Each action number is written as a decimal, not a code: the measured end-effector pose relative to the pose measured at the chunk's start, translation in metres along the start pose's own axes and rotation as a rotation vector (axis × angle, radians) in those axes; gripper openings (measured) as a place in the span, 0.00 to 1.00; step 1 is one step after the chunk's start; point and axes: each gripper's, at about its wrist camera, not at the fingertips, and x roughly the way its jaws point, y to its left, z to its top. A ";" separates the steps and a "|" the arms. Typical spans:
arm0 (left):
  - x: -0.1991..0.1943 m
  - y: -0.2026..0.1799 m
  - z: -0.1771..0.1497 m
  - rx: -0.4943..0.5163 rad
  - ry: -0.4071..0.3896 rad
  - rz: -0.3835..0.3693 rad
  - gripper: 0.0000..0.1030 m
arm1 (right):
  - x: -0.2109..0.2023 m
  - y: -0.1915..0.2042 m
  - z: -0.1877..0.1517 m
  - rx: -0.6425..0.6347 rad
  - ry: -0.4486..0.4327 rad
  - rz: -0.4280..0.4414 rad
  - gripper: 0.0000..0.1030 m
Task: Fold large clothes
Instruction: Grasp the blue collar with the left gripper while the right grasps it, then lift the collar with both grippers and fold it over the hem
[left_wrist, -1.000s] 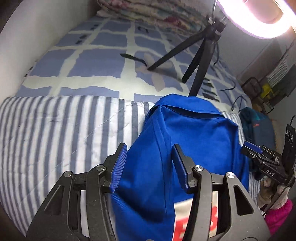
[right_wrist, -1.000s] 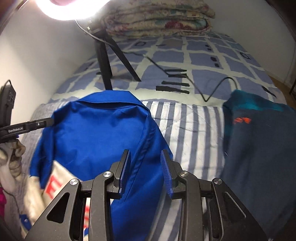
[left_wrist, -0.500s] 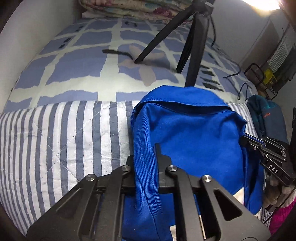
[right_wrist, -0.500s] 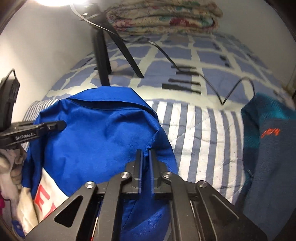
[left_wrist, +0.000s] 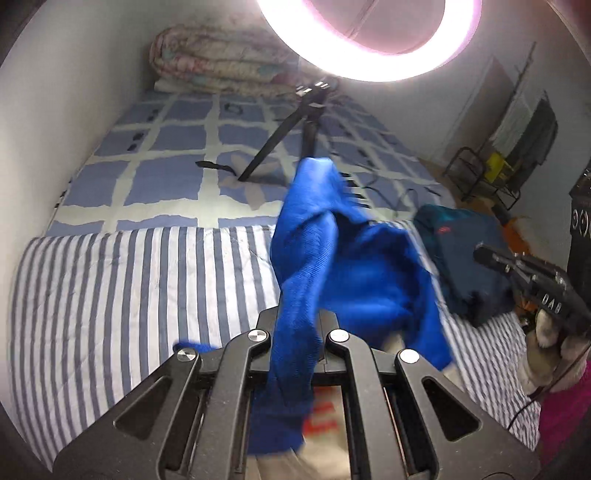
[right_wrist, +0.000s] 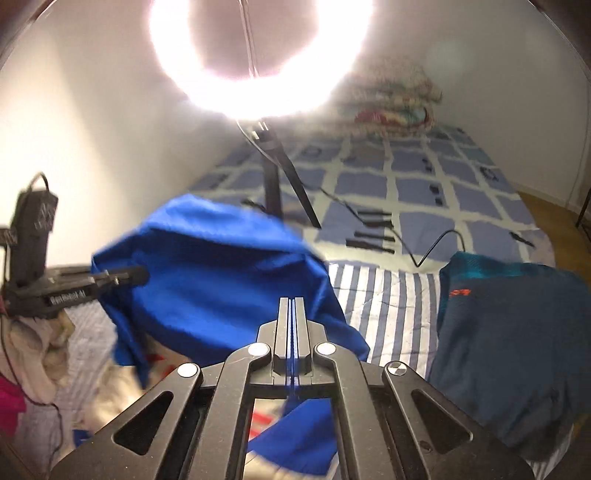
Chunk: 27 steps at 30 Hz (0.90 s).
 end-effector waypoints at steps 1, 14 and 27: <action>-0.013 -0.007 -0.007 0.012 -0.008 -0.003 0.02 | -0.010 0.004 0.000 -0.001 -0.008 0.010 0.00; -0.020 -0.026 0.002 0.091 -0.009 0.072 0.02 | -0.007 -0.042 -0.026 0.129 0.098 -0.048 0.13; 0.160 0.049 0.028 0.023 0.217 0.155 0.02 | 0.144 -0.084 -0.028 0.154 0.278 0.098 0.28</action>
